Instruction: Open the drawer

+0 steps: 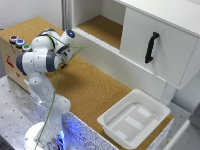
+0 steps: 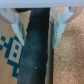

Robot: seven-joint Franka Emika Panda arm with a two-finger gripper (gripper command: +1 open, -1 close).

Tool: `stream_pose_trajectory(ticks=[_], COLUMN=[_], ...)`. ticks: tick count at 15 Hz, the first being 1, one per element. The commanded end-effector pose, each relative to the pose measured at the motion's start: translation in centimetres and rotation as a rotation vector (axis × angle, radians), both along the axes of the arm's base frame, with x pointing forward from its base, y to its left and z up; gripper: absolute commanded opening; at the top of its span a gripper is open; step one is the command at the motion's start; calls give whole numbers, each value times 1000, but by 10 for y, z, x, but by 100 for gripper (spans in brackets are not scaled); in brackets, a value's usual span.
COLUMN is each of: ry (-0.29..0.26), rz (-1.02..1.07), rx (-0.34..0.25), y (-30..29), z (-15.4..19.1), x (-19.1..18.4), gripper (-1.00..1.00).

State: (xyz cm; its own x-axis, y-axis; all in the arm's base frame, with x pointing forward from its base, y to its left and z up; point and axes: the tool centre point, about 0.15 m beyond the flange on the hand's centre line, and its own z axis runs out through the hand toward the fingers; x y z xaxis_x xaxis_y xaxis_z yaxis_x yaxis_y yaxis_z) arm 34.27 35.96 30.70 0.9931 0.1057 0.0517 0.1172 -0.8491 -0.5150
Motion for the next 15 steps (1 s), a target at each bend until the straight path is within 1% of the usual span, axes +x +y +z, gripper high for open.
stream_pose_trajectory(ticks=[1,4,6,7,9,12,15], ry=[-23,-25,-25,-28,-17,-6,-2], rz=[-28,-94,-140,-158,-204,-254,-265], rx=[62,79,81,56,77,85,67], y=[-12,-39,-66,-77,-99,-131,-162], z=[-5,-5,-7,-8,-11,-20,-24], x=[-2,-8,-12,-13,-13,-12,-8], gripper=[-100,-100,-100,-100,-100,-100,-100])
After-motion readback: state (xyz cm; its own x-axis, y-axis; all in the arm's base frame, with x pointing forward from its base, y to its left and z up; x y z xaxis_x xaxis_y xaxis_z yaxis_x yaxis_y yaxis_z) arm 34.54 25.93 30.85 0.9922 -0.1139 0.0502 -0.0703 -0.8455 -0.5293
